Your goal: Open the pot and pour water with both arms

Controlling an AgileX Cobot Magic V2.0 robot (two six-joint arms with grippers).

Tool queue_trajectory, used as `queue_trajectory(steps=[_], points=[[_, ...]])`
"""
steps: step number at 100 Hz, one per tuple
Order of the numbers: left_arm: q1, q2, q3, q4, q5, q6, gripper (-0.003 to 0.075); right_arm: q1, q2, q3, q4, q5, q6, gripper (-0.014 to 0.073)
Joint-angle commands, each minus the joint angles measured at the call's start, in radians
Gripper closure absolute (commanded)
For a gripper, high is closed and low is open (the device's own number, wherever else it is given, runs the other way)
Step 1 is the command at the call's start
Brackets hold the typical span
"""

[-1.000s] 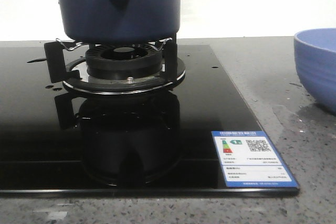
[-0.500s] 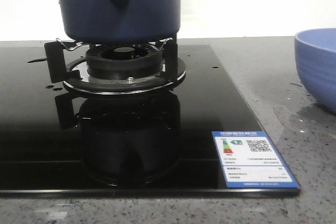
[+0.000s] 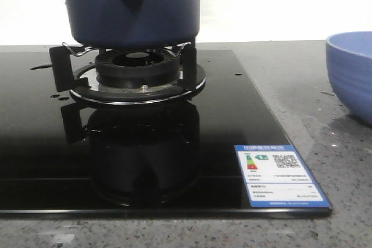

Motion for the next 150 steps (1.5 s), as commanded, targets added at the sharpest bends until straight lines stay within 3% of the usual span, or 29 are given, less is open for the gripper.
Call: queue_trajectory(steps=[1,23,42,137,150], points=[[0.087,0.020,0.012,0.012,-0.049,-0.029,0.0741,0.003,0.014,-0.022,0.004,-0.071,-0.011,0.0657],[0.236,-0.022,0.036,0.070,0.076,-0.029,0.0741,0.003,0.014,-0.022,0.004,-0.071,-0.011,0.0657],[0.260,-0.030,0.036,0.037,0.238,-0.030,0.0741,0.003,0.014,-0.022,0.004,-0.071,-0.011,0.0657],[0.260,-0.030,0.036,0.032,0.235,-0.025,0.0741,0.003,0.014,-0.010,-0.014,-0.071,-0.011,0.0657],[0.260,-0.030,0.036,0.032,0.235,-0.025,0.0741,0.003,0.014,0.071,-0.076,-0.202,-0.011,0.0657]])
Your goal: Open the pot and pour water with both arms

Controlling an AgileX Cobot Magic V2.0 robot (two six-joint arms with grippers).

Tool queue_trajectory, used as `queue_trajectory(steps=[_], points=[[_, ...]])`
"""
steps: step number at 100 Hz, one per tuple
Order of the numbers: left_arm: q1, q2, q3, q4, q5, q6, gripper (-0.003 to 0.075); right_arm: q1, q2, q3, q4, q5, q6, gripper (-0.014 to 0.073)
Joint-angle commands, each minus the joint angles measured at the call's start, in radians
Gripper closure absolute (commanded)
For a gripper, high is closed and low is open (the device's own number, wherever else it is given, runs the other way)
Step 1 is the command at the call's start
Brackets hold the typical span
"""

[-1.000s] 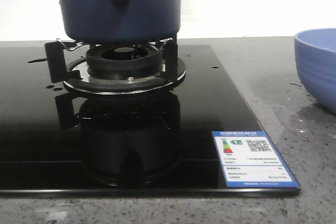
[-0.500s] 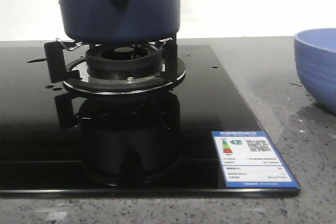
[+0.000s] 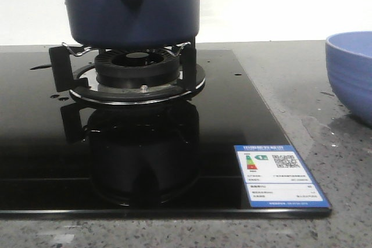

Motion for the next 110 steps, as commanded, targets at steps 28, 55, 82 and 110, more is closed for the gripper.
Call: queue_trajectory(steps=[28,55,82,110], points=[[0.003,-0.026,0.028,-0.019,-0.040,-0.008,0.0741,-0.071,0.014,0.420,-0.224,-0.733,0.164,0.0657],[0.003,-0.026,0.028,-0.019,-0.040,-0.008,0.0741,-0.078,-0.015,0.565,-0.243,-0.650,0.177,0.0657],[0.003,-0.026,0.028,-0.019,-0.038,-0.008,0.0741,-0.078,-0.015,0.567,-0.234,-0.529,0.177,0.0657],[0.003,-0.026,0.028,-0.019,-0.038,-0.008,0.0741,-0.078,-0.015,0.567,-0.234,-0.534,0.177,0.0657]])
